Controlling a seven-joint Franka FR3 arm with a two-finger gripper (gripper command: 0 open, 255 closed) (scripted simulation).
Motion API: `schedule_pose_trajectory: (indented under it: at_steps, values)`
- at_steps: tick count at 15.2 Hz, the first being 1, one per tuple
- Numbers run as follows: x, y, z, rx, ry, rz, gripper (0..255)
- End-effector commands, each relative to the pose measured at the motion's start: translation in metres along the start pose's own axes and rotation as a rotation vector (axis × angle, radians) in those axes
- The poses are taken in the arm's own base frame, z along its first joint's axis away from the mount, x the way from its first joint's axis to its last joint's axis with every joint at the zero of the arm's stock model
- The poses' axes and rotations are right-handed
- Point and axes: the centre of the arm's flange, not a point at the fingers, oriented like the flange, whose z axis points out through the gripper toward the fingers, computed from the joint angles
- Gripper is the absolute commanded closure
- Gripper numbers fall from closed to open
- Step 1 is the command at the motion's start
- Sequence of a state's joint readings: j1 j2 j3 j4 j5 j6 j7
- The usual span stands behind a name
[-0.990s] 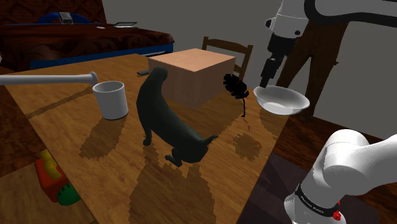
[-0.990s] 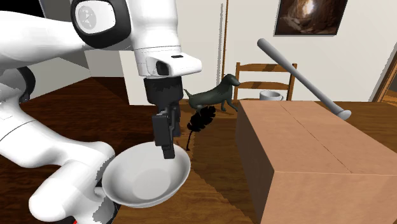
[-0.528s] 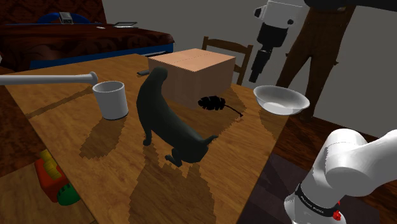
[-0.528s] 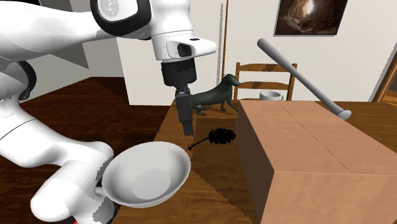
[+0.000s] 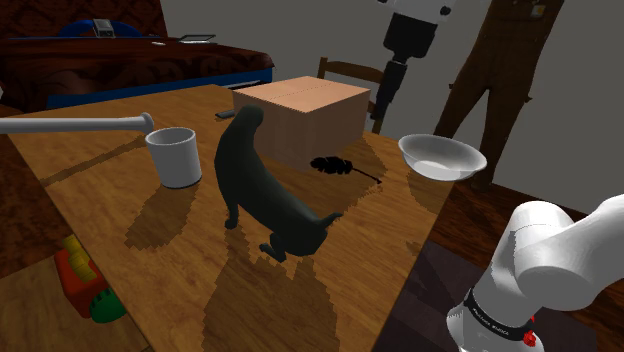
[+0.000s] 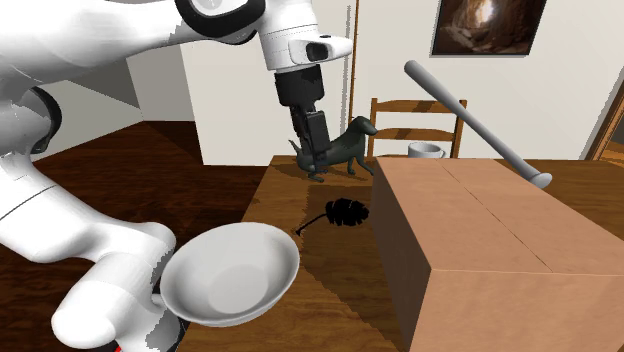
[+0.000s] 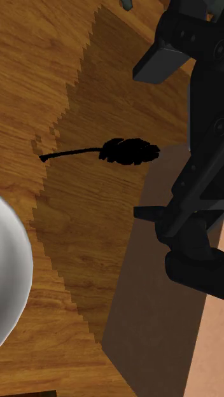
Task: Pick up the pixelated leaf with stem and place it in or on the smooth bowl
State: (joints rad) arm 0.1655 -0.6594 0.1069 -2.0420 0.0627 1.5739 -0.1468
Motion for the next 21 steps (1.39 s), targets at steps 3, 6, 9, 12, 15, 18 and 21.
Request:
schedule_pose_trajectory:
  at_steps: [3,6,9,12,15,18,21]
  values:
    - [0.002,-0.002,0.019,0.003,0.003,-0.006,0]
    - [0.002,-0.002,0.032,0.003,0.003,-0.006,0]
    - [0.002,-0.002,0.032,0.003,0.003,-0.006,0]
    - [0.002,-0.002,0.032,0.003,0.003,-0.006,0]
    - [0.002,-0.002,0.032,0.003,0.003,-0.006,255]
    - [0.002,-0.002,0.032,0.003,0.003,-0.006,255]
    - [0.002,-0.002,0.032,0.003,0.003,-0.006,255]
